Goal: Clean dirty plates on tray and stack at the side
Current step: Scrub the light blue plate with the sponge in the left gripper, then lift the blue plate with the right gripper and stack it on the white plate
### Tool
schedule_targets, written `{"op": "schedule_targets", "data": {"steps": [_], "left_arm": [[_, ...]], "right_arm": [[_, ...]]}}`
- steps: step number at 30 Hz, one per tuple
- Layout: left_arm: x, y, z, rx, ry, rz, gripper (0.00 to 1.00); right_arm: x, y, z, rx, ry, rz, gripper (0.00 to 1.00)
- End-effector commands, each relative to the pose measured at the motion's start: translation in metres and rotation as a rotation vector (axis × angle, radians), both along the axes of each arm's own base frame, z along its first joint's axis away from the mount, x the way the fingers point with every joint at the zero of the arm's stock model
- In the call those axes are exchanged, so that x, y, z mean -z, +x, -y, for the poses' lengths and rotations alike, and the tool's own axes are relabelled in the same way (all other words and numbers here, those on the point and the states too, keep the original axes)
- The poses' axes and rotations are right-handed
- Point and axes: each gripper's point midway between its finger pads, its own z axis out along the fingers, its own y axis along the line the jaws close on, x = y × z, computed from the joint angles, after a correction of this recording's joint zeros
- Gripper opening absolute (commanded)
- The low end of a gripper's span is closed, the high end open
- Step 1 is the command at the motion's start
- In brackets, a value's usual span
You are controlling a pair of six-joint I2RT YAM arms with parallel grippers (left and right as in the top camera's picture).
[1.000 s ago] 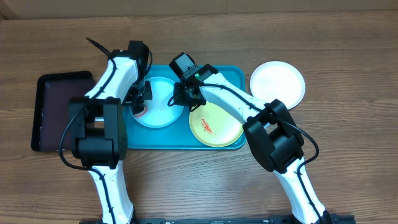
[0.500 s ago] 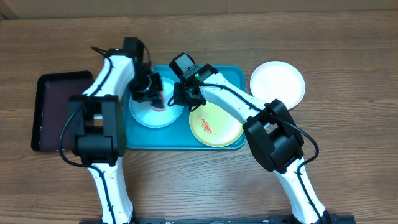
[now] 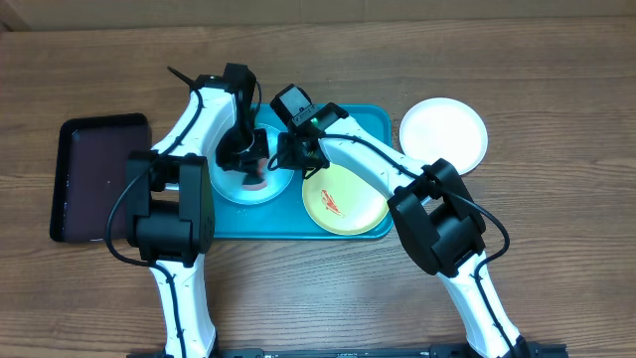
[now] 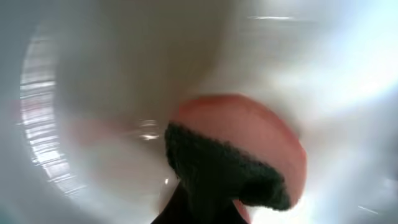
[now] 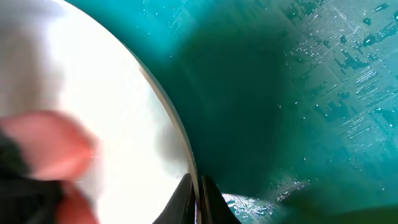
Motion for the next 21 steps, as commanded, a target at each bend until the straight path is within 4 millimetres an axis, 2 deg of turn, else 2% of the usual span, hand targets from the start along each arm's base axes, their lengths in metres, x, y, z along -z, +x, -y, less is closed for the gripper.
{"op": "schedule_targets", "data": {"steps": [1, 5, 8, 11, 12, 13, 17, 21], "left_arm": [[0.008, -0.009, -0.089, -0.084, 0.428, -0.026, 0.04], [0.004, -0.005, -0.100, -0.103, 0.450, -0.014, 0.04], [-0.010, 0.001, -0.102, -0.161, 0.448, -0.001, 0.04], [-0.037, 0.017, -0.109, -0.219, 0.444, 0.047, 0.04], [-0.059, 0.028, -0.116, -0.266, 0.438, 0.093, 0.04], [-0.070, 0.033, -0.119, -0.288, 0.426, 0.117, 0.04], [-0.117, 0.053, -0.124, -0.383, 0.274, 0.234, 0.04], [-0.162, 0.060, -0.136, -0.495, 0.054, 0.349, 0.04]], "right_arm": [[0.032, -0.006, 0.025, 0.025, -0.116, -0.030, 0.04], [0.032, -0.005, 0.025, 0.025, -0.116, -0.028, 0.04], [0.031, -0.005, 0.024, 0.024, -0.113, -0.025, 0.04], [0.031, -0.006, 0.023, 0.000, -0.114, -0.023, 0.04], [0.029, -0.006, 0.021, -0.034, -0.110, -0.018, 0.04], [0.027, -0.005, 0.020, -0.057, -0.109, -0.012, 0.04], [0.002, 0.005, 0.012, -0.157, -0.101, 0.053, 0.04], [-0.049, 0.021, -0.003, -0.244, -0.067, 0.172, 0.04]]}}
